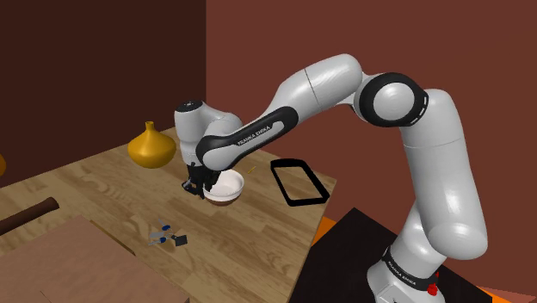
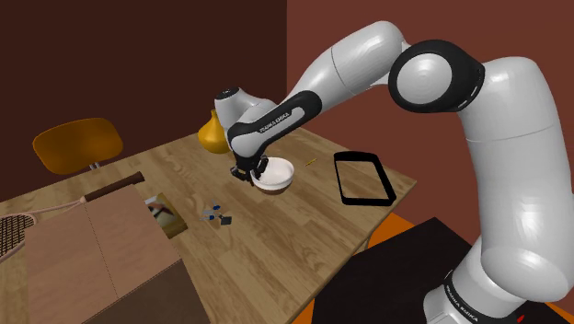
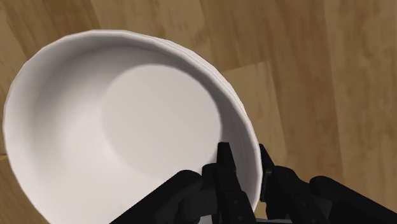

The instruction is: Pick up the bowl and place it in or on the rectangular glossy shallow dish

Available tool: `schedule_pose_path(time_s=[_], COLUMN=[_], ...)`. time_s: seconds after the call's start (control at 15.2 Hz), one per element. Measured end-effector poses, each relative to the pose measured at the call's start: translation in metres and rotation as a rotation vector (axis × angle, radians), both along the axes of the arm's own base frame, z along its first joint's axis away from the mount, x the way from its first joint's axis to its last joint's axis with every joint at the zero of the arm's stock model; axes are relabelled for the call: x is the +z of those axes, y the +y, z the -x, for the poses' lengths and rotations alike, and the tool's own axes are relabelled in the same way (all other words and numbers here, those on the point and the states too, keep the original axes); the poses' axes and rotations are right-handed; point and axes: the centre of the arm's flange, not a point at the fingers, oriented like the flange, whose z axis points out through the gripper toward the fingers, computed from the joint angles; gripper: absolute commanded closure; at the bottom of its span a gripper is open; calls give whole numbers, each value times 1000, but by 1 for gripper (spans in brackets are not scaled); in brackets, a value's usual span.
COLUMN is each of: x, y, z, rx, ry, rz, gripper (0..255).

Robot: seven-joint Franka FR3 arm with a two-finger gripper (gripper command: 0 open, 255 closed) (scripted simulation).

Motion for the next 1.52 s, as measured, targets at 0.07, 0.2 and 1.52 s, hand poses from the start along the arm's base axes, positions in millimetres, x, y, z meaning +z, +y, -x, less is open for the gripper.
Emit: schedule_pose_path(time_s=[0.07,0.2,1.52], x=[0,0,79], y=[0,0,0], z=[0,0,-1], rx=[0,0,0], ry=[0,0,0], rz=[0,0,0], gripper=[255,255,255])
